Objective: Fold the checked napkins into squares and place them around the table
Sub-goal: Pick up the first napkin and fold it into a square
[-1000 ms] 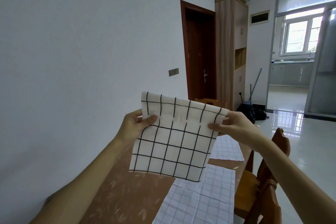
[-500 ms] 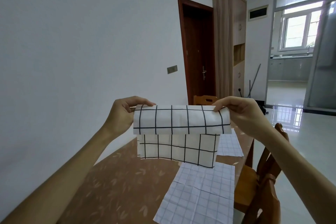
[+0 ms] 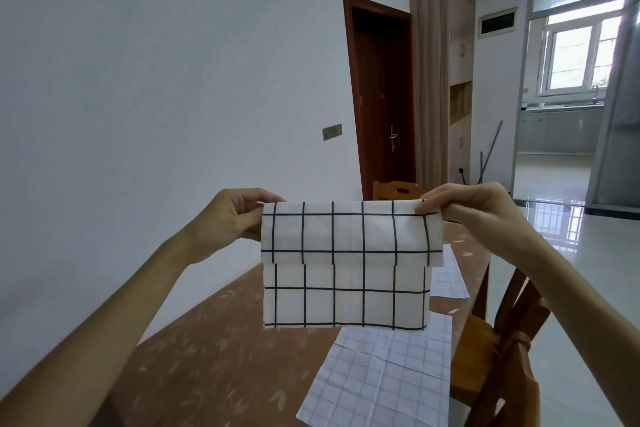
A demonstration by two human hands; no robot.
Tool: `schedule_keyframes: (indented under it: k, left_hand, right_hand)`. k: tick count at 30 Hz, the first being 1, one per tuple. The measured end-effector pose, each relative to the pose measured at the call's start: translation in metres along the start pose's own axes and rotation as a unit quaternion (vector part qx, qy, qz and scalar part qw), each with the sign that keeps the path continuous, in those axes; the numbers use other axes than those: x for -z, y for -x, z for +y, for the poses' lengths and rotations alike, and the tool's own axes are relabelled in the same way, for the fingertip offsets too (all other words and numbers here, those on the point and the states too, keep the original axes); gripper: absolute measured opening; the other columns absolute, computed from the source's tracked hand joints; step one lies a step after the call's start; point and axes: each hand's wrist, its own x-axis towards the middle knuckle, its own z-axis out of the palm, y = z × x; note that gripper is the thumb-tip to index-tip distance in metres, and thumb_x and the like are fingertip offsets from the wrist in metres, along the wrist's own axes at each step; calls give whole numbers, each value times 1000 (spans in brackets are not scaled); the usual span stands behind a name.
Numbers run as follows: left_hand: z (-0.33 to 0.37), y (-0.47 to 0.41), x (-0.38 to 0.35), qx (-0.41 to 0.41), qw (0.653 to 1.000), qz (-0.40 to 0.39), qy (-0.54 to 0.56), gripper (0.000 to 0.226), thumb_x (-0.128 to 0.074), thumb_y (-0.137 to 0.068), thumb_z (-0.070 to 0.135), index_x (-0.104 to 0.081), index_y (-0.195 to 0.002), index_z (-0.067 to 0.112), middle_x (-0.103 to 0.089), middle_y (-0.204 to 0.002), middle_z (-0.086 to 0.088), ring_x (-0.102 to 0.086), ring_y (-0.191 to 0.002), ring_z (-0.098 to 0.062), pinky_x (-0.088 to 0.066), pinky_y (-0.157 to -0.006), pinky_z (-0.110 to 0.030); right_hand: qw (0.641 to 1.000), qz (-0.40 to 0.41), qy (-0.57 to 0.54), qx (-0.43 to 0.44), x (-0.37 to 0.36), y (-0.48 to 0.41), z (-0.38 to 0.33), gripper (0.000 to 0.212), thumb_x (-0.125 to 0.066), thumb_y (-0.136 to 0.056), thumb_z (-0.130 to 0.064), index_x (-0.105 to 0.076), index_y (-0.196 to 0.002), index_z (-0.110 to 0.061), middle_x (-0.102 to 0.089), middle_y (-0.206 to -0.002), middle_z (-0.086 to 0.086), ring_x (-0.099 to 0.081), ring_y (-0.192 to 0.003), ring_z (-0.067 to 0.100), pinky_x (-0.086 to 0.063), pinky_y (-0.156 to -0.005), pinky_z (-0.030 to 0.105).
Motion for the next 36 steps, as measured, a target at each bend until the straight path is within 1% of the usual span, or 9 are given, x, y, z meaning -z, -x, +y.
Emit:
schedule_keyframes:
  k: [4,7,12,17,22,24,28,31,36]
  left_hand:
    - [0,-2,-2,66,997,-22,23,42,-31,-107,6,-71,-114,15,-75,-107,-10,-71,-95,-26,-60,-76,-33]
    - [2,-6,-9,53,998,-28,-14,47,-26,-103,16,-72,-114,19,-74,-110,-8,-70,-96,-26,-59,-74,-34]
    - [13,-11,-21,-5,999,-52,9,56,-26,-86,31,-72,-113,12,-75,-101,-9,-70,-93,-25,-56,-71,-29]
    - [12,-21,-13,-20,992,27,120,62,-22,-90,35,-70,-114,4,-75,-104,-23,-67,-93,-48,-49,-85,-48]
    - [23,-20,-59,-39,989,-52,-130,58,-63,-76,68,-67,-119,29,-75,-106,8,-71,-97,-6,-58,-89,-34]
    - [29,-20,-89,-71,977,-75,-184,56,-75,-75,63,-66,-121,31,-71,-97,22,-66,-86,4,-55,-81,-20]
    - [28,-28,-115,-137,973,-51,-178,31,-86,-76,33,-73,-100,18,-70,-81,16,-66,-73,-3,-52,-69,-20]
    - [24,-29,-108,-144,975,-47,-164,23,-87,-75,24,-67,-79,34,-64,-67,28,-59,-62,4,-40,-60,-9]
    - [10,-29,-90,-107,977,-57,-173,14,-85,-79,30,-73,-73,25,-62,-61,12,-52,-58,-6,-37,-58,-19]
  right_hand:
    - [1000,4,-3,-10,-8,1,-7,10,-72,-88,-26,-82,-88,-24,-77,-100,-5,-69,-104,14,-56,-88,25]
    - [999,4,21,26,-16,0,-7,21,-75,-77,-20,-77,-97,-17,-77,-98,-1,-73,-96,18,-59,-85,25]
    - [997,-7,70,28,-29,-6,-4,35,-77,-80,-6,-71,-106,-30,-73,-109,-4,-71,-98,14,-59,-90,31]
    - [998,1,58,17,-28,-6,-7,44,-78,-80,-4,-67,-110,-34,-73,-108,4,-71,-99,17,-59,-91,34]
    - [996,-20,85,13,-41,-10,-11,38,-79,-80,-8,-70,-111,-28,-73,-99,-5,-72,-92,15,-60,-87,36]
    - [995,-32,91,23,-51,-13,-14,36,-79,-81,-7,-70,-112,-23,-73,-99,-7,-71,-92,13,-60,-86,33]
    - [994,-30,101,34,-58,-17,-16,36,-80,-80,-8,-70,-110,-26,-72,-103,-11,-71,-95,9,-60,-85,28]
    - [994,-17,102,16,-53,-16,-11,37,-80,-80,-8,-70,-110,-27,-72,-101,-9,-71,-93,10,-60,-84,27]
    - [997,5,80,-12,-42,-10,-4,39,-79,-79,-3,-68,-108,-27,-72,-97,-4,-71,-85,4,-58,-77,17]
